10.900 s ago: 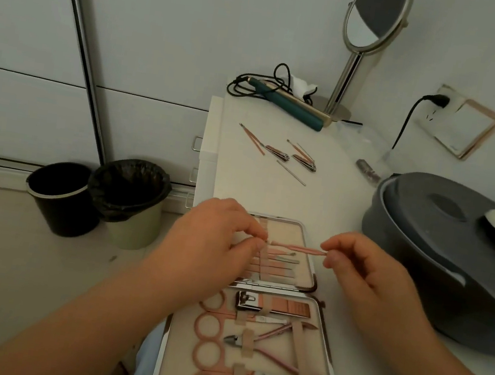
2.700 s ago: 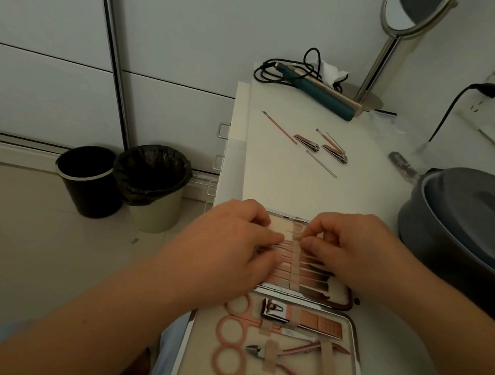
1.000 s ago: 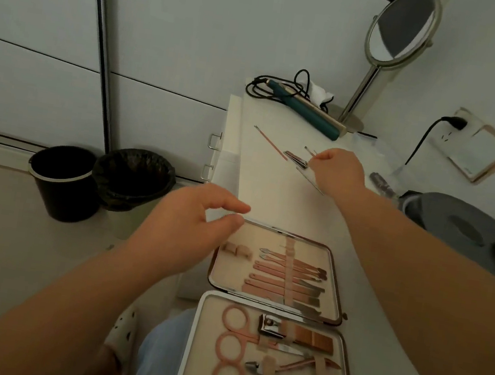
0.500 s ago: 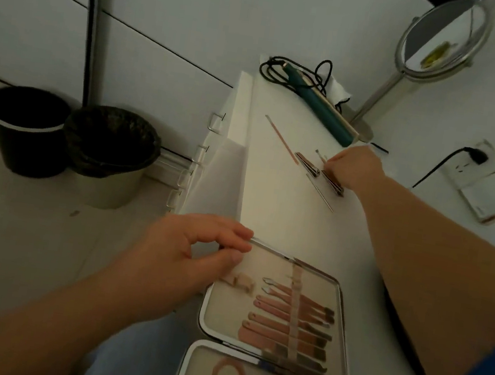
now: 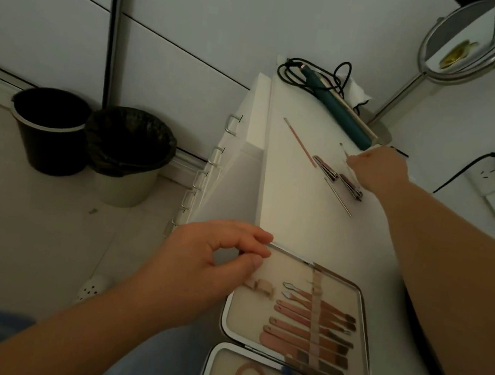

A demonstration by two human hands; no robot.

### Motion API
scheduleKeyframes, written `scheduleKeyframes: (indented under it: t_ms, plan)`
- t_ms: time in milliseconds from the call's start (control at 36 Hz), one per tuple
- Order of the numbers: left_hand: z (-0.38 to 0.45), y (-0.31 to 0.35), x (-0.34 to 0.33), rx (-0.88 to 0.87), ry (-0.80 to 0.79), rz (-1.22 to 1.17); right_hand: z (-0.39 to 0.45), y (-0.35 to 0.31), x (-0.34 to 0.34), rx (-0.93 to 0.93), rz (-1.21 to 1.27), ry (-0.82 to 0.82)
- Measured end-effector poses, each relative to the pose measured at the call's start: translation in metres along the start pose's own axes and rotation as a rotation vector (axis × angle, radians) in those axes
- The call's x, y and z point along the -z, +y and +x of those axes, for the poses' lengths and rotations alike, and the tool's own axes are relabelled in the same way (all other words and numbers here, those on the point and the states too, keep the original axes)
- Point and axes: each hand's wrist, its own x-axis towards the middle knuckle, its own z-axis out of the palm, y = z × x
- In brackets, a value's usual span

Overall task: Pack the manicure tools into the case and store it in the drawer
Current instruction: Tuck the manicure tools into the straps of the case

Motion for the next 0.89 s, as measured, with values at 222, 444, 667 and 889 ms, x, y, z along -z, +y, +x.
scheduleKeyframes:
  t_ms: [222, 444, 667, 889]
  plan:
    - [-0.002, 0.013, -0.003, 0.045, 0.008, 0.035, -0.081, -0.013, 0.012, 0.207, 0.335, 0.002]
    - [-0.016, 0.025, -0.013, 0.058, -0.003, 0.145, -0.177, 0.036, 0.025, 0.319, 0.412, -0.046]
    - [-0.024, 0.034, -0.019, 0.088, 0.019, 0.247, -0.220, 0.069, 0.029, 0.375, 0.332, -0.142]
    - [-0.035, 0.044, -0.021, 0.141, 0.015, 0.242, -0.220, 0.075, 0.037, 0.468, 0.180, -0.132]
